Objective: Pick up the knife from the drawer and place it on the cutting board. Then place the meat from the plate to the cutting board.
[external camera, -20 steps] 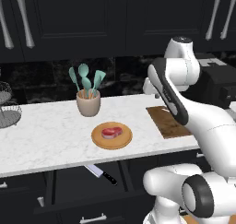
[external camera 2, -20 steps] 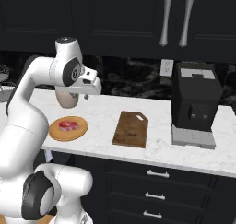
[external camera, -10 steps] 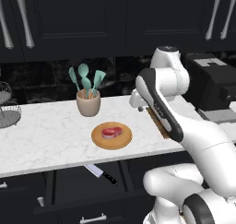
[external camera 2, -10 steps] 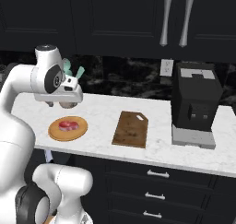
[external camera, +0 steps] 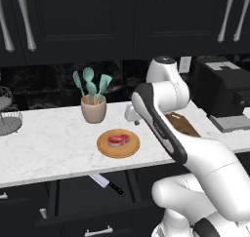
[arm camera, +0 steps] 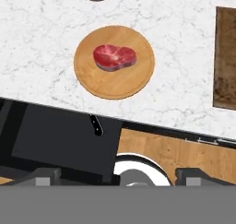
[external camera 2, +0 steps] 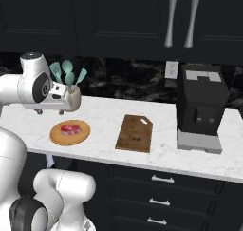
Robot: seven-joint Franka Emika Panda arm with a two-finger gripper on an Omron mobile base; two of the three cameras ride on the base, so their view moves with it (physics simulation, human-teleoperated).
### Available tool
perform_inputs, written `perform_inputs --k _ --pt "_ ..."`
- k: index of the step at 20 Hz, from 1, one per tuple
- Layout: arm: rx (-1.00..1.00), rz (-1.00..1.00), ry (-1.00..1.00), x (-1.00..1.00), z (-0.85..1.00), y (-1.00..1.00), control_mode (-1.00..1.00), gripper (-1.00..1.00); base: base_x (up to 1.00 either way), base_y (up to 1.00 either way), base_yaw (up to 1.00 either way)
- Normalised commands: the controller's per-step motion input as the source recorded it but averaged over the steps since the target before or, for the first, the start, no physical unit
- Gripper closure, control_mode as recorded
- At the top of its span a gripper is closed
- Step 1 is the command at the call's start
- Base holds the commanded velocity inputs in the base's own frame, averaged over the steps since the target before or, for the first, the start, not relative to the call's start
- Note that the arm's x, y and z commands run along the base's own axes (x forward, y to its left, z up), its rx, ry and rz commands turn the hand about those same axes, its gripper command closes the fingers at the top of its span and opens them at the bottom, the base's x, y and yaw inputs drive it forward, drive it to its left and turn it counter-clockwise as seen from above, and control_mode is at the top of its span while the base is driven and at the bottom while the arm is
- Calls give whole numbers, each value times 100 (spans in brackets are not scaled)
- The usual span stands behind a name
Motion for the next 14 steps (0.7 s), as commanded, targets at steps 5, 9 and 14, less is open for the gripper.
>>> perform_inputs --k 5,9,14 --pt "0 0 8 10 0 54 -100 -100 0 0 0" --pt "0 -2 0 -15 0 3 -100 -100 0 0 0" --pt "0 0 0 -18 -12 2 -100 -100 0 0 0"
